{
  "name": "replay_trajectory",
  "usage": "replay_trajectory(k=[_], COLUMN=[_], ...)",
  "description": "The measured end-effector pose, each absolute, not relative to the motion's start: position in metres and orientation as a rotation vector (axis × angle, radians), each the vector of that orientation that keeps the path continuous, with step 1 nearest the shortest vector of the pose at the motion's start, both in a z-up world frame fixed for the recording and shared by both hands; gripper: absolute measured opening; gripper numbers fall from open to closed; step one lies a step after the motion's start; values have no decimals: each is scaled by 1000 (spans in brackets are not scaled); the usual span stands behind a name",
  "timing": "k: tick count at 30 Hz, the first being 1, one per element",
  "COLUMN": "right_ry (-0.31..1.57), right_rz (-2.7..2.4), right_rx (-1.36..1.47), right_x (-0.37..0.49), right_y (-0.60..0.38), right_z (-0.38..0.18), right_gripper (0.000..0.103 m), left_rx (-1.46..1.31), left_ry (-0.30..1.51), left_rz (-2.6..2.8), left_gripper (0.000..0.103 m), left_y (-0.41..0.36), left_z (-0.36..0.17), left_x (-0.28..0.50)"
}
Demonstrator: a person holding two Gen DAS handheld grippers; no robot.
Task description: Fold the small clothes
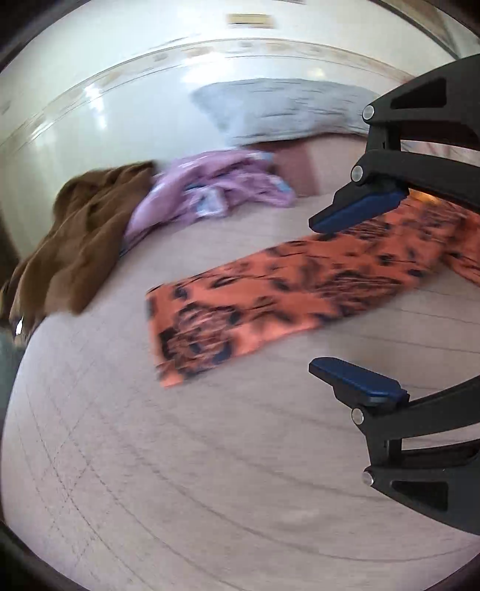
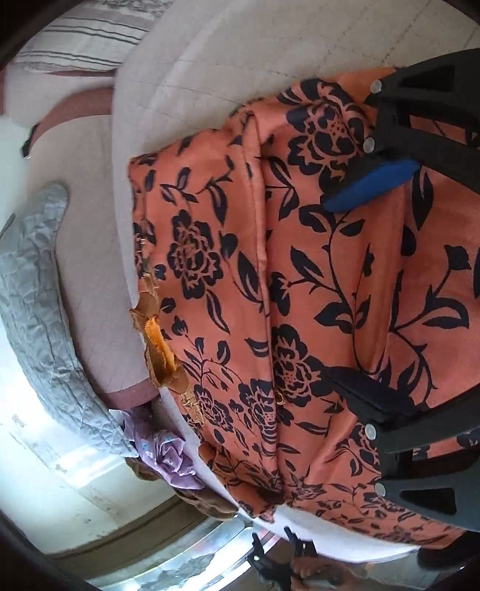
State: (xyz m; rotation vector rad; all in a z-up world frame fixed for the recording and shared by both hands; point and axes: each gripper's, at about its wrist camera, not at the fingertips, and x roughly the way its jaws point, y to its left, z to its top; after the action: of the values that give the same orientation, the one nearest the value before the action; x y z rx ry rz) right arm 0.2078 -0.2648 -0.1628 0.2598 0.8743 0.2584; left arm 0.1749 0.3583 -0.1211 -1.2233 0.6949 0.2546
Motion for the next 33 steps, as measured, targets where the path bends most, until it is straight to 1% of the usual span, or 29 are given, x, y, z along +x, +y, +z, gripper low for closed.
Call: replay_trajectory(k=[4, 6, 7, 8, 9, 10, 11, 12, 13, 15, 17, 19, 22, 24, 26, 27, 28, 29, 30, 31, 33], right_ry=[874, 877, 878, 879, 878, 880, 881, 886, 886, 885, 885, 883, 879, 875, 872, 871, 871, 870, 872, 874, 885], right_rz=[259, 250, 246, 244, 239, 237, 238, 240, 241, 243, 244, 247, 252, 253, 256, 258, 260, 261, 266, 270, 276], right_rx=[252, 232, 221, 213, 209, 203, 201, 200, 202, 205, 206, 210, 222, 232, 239, 244, 250, 256, 264, 274, 293], right_x=[204, 202, 202, 200, 200, 200, 201, 201, 201, 202, 203, 203, 202, 202, 201, 201, 200, 199, 199, 199, 199], right_y=[-265, -261, -259, -259, -258, -257, -257, -257, -257, -257, -257, -258, -259, -259, -260, -260, -261, -261, -263, -264, -267], right_z=[-161, -161, -161, -161, -161, -161, -161, -162, -162, -162, -162, -163, -162, -163, -162, -162, -162, -162, -161, -160, -156], right_gripper=[90, 91, 91, 91, 92, 92, 92, 92, 92, 92, 92, 92, 92, 92, 92, 92, 92, 92, 92, 92, 92], left_rx=[-1281, -1269, -1255, -1245, -1218, -1197, -1161, -1127, -1100, -952, -748, -555, -313, -222, -143, -103, -82, -62, -45, -46, -84], left_ry=[678, 669, 673, 678, 705, 729, 768, 803, 810, 814, 755, 650, 513, 475, 488, 513, 541, 593, 684, 750, 837], left_rz=[299, 303, 312, 327, 368, 397, 432, 441, 439, 470, 447, 372, 176, 36, -85, -152, -197, -243, -279, -279, -256], left_gripper=[70, 69, 69, 65, 49, 24, 7, 2, 2, 2, 2, 2, 2, 2, 6, 6, 19, 34, 64, 66, 66], left_y=[383, 387, 388, 390, 392, 393, 395, 397, 397, 385, 354, 305, 201, 126, 63, 21, -3, -23, -43, -51, -47], left_z=[-141, -140, -138, -137, -138, -141, -143, -144, -141, -120, -79, -28, 39, 59, 60, 51, 41, 27, 7, -9, -34], left_x=[193, 199, 203, 204, 208, 216, 222, 225, 227, 233, 237, 236, 232, 230, 230, 229, 229, 233, 238, 240, 233])
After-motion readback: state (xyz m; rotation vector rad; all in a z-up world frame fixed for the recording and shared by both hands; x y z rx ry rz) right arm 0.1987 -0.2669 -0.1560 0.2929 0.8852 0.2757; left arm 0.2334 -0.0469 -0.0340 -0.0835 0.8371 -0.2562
